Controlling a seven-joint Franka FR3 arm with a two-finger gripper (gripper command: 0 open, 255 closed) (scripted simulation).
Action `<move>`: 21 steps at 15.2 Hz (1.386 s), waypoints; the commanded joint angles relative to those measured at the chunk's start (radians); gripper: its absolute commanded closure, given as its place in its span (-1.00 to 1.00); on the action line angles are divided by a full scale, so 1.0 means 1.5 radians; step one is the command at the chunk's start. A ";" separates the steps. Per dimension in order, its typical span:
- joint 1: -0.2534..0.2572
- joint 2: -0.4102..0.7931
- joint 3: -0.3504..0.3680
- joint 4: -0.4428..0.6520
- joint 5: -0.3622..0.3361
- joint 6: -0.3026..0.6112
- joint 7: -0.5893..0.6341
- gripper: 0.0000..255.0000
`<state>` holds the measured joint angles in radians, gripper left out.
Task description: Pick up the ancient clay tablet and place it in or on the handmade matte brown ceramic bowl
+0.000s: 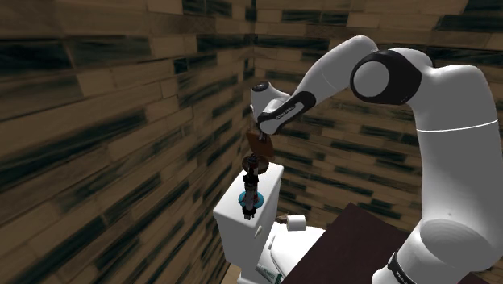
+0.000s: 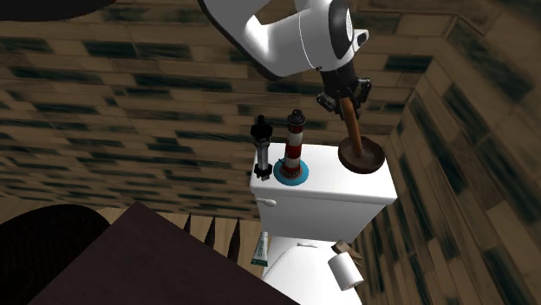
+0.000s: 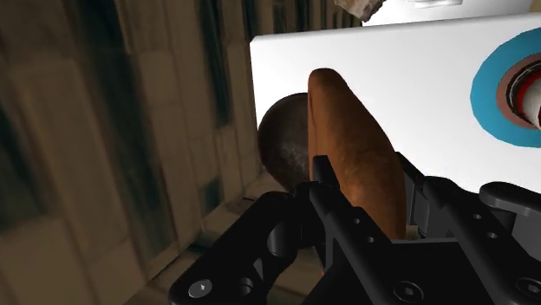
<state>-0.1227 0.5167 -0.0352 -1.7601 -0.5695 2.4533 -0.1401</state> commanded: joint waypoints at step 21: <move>-0.051 0.259 0.013 0.382 0.067 -0.091 -0.125 1.00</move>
<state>-0.2005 0.8994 -0.0148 -1.1878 -0.4670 2.3094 -0.3322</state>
